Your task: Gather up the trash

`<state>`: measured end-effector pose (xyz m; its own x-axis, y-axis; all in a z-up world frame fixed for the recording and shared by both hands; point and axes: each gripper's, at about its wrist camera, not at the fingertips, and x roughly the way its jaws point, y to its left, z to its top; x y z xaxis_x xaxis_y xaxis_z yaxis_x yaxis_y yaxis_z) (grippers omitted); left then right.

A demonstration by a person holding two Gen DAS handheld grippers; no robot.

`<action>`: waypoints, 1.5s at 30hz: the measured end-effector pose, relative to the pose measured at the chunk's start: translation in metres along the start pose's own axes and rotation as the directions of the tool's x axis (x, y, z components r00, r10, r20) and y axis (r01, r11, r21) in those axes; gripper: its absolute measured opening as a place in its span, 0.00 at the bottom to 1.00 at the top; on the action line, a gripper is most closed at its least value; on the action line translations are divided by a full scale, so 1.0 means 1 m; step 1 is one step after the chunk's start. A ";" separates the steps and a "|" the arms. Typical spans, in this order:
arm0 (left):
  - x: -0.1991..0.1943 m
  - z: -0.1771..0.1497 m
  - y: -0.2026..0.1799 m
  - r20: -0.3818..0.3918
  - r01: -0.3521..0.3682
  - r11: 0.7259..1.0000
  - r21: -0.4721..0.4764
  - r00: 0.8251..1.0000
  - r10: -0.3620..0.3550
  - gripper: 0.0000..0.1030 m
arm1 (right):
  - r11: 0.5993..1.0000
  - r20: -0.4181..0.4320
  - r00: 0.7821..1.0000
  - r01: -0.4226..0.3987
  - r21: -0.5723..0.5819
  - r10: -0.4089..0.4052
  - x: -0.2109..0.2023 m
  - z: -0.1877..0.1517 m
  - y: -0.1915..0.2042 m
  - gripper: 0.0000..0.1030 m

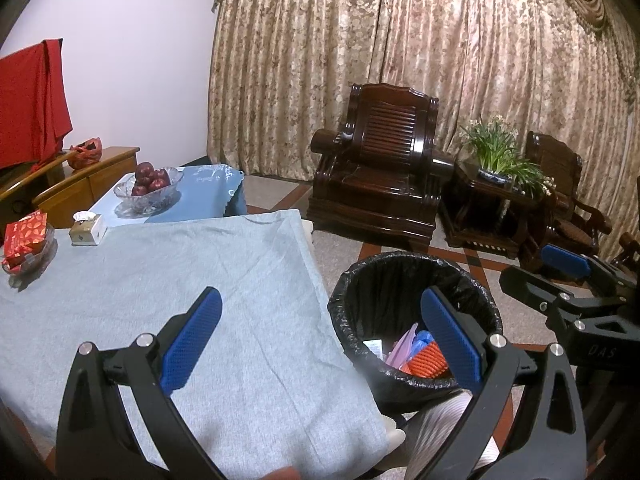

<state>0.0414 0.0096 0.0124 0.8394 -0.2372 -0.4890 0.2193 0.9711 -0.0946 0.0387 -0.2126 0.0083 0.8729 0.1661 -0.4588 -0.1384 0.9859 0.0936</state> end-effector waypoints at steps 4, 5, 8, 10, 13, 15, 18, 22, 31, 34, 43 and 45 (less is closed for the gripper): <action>0.000 0.001 -0.002 -0.002 0.000 1.000 -0.001 1.000 0.000 0.94 | 1.000 0.000 1.000 0.001 -0.001 -0.001 0.000 0.000 0.000 0.94; 0.000 0.000 -0.001 -0.002 0.000 1.000 -0.001 1.000 0.000 0.94 | 1.000 0.001 1.000 0.000 0.000 0.000 0.000 0.000 0.000 0.94; 0.000 0.001 -0.001 -0.001 -0.001 1.000 0.000 1.000 0.001 0.94 | 1.000 -0.001 1.000 0.000 0.000 0.000 0.000 0.000 0.000 0.94; 0.000 0.001 -0.002 -0.001 0.000 1.000 0.000 1.000 0.000 0.94 | 1.000 0.000 1.000 0.000 0.000 0.000 0.000 0.000 0.000 0.94; 0.000 0.001 -0.003 -0.002 0.000 1.000 0.001 1.000 0.000 0.94 | 1.000 0.001 1.000 0.000 -0.001 0.000 0.000 0.000 0.000 0.94; 0.000 0.000 0.000 -0.001 -0.001 1.000 0.002 1.000 0.001 0.94 | 1.000 0.000 1.000 0.001 0.000 -0.001 0.001 0.000 0.001 0.94; 0.000 0.000 0.000 -0.003 -0.002 1.000 0.001 1.000 0.002 0.94 | 1.000 0.001 1.000 0.001 0.000 -0.001 0.000 0.000 0.000 0.94; 0.000 0.000 0.000 -0.002 -0.002 1.000 0.002 1.000 0.002 0.94 | 1.000 0.000 1.000 0.000 0.000 0.000 0.000 0.000 0.001 0.94; 0.000 0.001 -0.002 -0.003 -0.002 1.000 0.003 1.000 0.002 0.94 | 1.000 -0.001 1.000 0.001 0.000 -0.001 0.000 0.000 0.001 0.94; 0.000 0.001 -0.001 -0.004 -0.002 1.000 0.003 1.000 0.002 0.94 | 1.000 -0.002 1.000 0.000 -0.001 0.000 0.001 -0.001 0.001 0.94; -0.001 0.001 -0.002 -0.004 -0.002 1.000 0.004 1.000 0.002 0.94 | 1.000 -0.002 1.000 0.000 -0.001 0.000 0.001 -0.001 0.001 0.94; -0.001 0.001 -0.002 -0.004 -0.003 1.000 0.004 1.000 0.003 0.94 | 1.000 -0.002 1.000 0.001 -0.001 -0.001 0.001 -0.001 0.001 0.94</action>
<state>0.0410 0.0076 0.0140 0.8380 -0.2343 -0.4929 0.2188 0.9716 -0.0898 0.0390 -0.2112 0.0072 0.8722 0.1653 -0.4604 -0.1383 0.9861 0.0920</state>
